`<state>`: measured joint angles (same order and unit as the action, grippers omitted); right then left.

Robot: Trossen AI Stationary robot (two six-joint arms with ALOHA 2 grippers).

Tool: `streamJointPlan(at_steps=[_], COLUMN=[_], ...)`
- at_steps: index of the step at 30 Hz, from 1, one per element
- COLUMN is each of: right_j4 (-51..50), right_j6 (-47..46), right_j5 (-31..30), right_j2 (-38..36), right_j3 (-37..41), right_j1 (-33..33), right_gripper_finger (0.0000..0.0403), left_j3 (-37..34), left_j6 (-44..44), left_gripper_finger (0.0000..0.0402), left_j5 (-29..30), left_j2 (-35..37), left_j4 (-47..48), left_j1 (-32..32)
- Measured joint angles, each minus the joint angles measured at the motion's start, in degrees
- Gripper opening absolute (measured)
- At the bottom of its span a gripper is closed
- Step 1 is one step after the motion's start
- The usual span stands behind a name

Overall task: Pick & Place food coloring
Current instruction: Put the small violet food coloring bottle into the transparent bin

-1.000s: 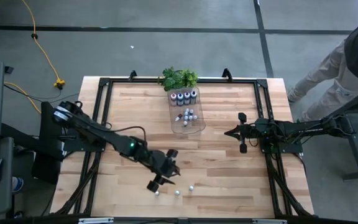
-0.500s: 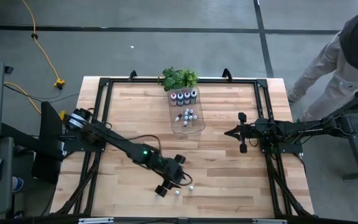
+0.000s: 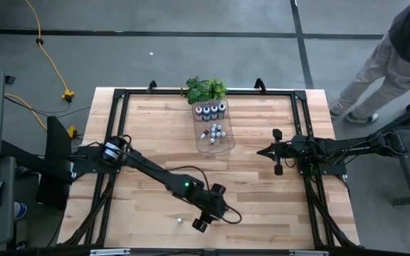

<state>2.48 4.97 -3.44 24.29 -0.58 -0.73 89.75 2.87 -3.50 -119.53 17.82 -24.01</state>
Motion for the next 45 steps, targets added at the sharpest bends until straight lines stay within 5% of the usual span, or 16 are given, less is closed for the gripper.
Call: streamJointPlan(at_steps=[45], right_j4=[-0.04], right_j6=[0.00], right_j5=[0.00], right_j2=[0.02], right_j3=[0.00], right_j1=[0.02], right_gripper_finger=[0.0000], left_j3=[0.24], left_j6=[-6.16], left_gripper_finger=[0.0184], left_j5=[1.01], left_j2=[-4.79], left_j4=[-3.25], left_j1=[-0.43])
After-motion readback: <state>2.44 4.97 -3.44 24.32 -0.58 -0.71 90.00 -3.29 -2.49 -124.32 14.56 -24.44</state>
